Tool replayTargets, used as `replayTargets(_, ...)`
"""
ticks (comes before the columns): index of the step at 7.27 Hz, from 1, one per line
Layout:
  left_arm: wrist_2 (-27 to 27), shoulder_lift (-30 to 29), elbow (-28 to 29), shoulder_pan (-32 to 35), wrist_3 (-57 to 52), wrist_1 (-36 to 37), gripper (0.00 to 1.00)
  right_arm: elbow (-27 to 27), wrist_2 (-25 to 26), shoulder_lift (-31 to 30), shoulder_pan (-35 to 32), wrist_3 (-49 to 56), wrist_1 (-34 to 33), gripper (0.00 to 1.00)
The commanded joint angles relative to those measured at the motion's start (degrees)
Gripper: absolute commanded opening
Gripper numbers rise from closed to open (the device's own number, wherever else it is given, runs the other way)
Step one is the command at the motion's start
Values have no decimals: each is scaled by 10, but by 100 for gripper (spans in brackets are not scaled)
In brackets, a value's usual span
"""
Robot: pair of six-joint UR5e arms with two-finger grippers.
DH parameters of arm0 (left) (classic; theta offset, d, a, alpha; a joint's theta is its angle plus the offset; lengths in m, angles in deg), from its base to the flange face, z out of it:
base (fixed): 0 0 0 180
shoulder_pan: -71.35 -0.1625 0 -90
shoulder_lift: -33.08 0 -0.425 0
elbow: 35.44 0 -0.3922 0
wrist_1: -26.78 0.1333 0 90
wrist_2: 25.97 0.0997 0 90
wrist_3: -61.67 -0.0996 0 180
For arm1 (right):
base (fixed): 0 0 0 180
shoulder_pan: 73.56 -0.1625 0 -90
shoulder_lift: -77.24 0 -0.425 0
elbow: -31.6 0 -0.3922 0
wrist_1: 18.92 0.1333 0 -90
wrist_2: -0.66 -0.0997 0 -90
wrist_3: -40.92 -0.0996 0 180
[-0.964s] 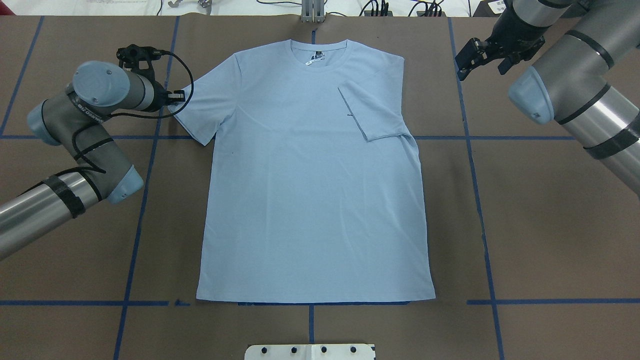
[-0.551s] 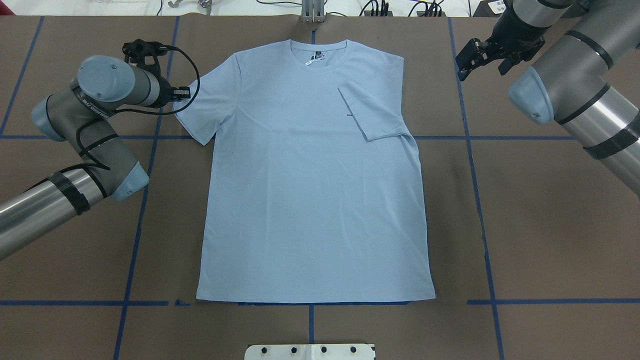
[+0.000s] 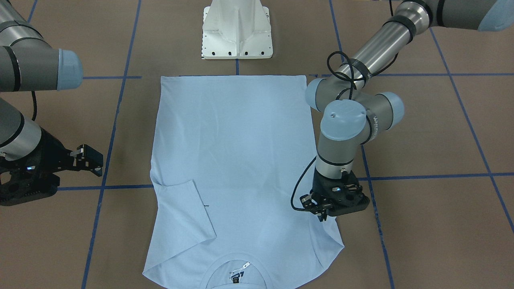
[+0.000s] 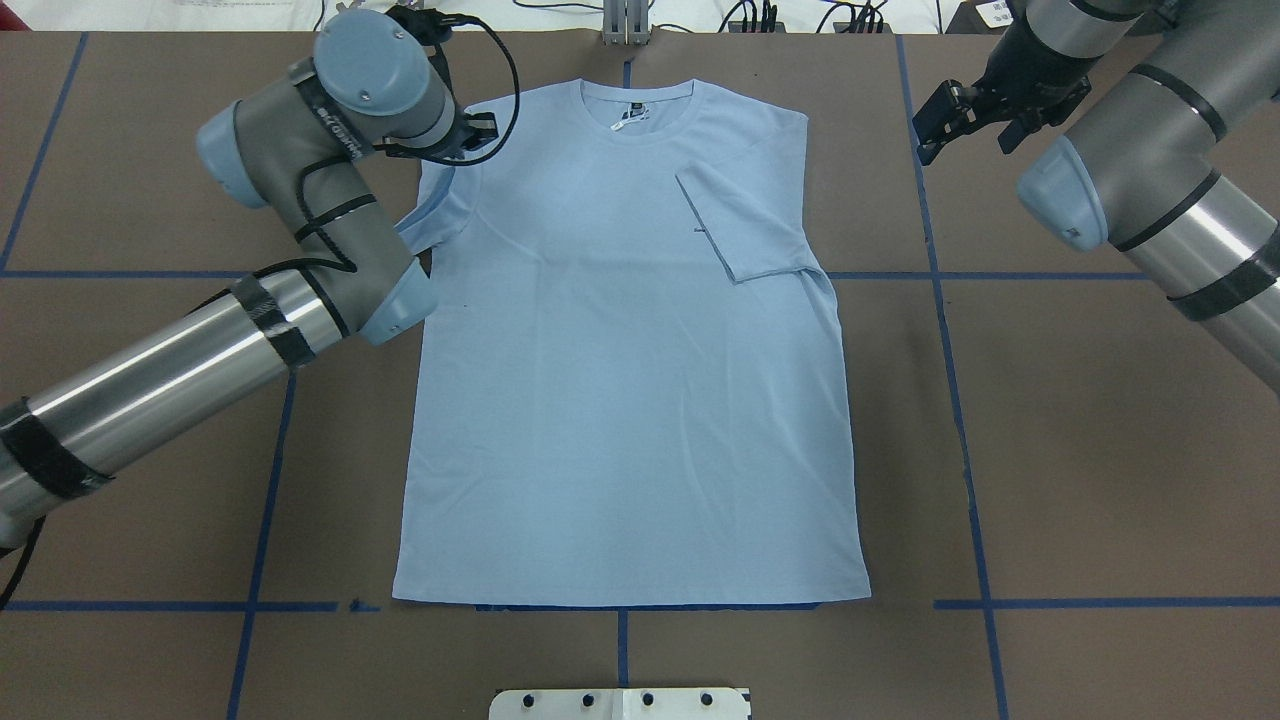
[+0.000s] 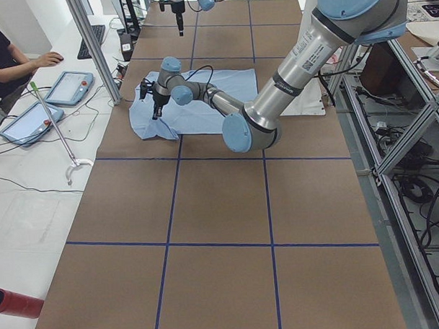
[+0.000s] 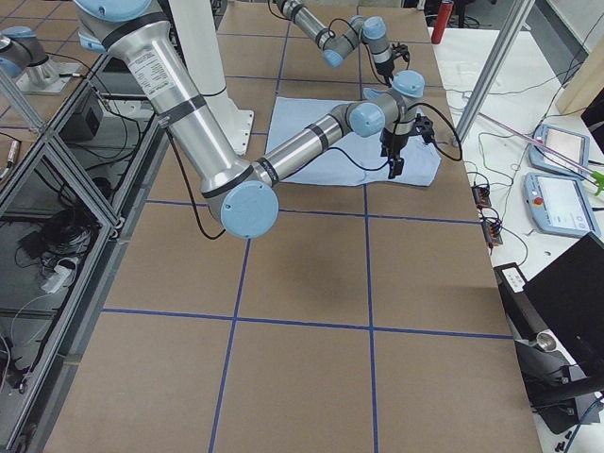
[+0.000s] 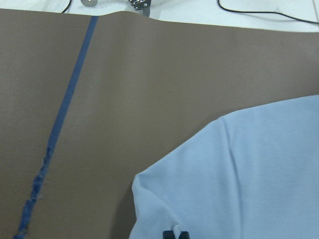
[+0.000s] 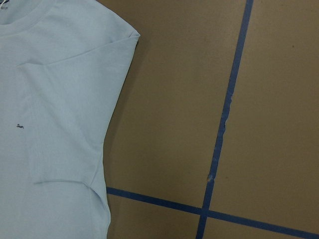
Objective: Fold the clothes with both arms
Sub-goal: 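Grasp the sleeve nearest the left gripper and fold it inward over the body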
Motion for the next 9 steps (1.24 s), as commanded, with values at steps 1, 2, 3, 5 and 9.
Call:
replayTargets(1, 3, -76, 89, -38, 64, -3, 0, -4, 2, -4, 3, 0, 1, 100)
replayTargets(2, 34, -84, 125, -48, 69, -41, 0, -8, 3, -3, 4, -1, 1, 100)
replayTargets(3, 42, -87, 153, -50, 75, -77, 0, -11, 3, -2, 5, -1, 2, 100)
replayTargets(5, 43, -97, 162, -51, 76, -105, 0, -26, 3, -2, 5, -1, 19, 100)
replayTargets(9, 43, -97, 162, -51, 72, -138, 100, -53, 3, 1, 5, -10, 58, 100)
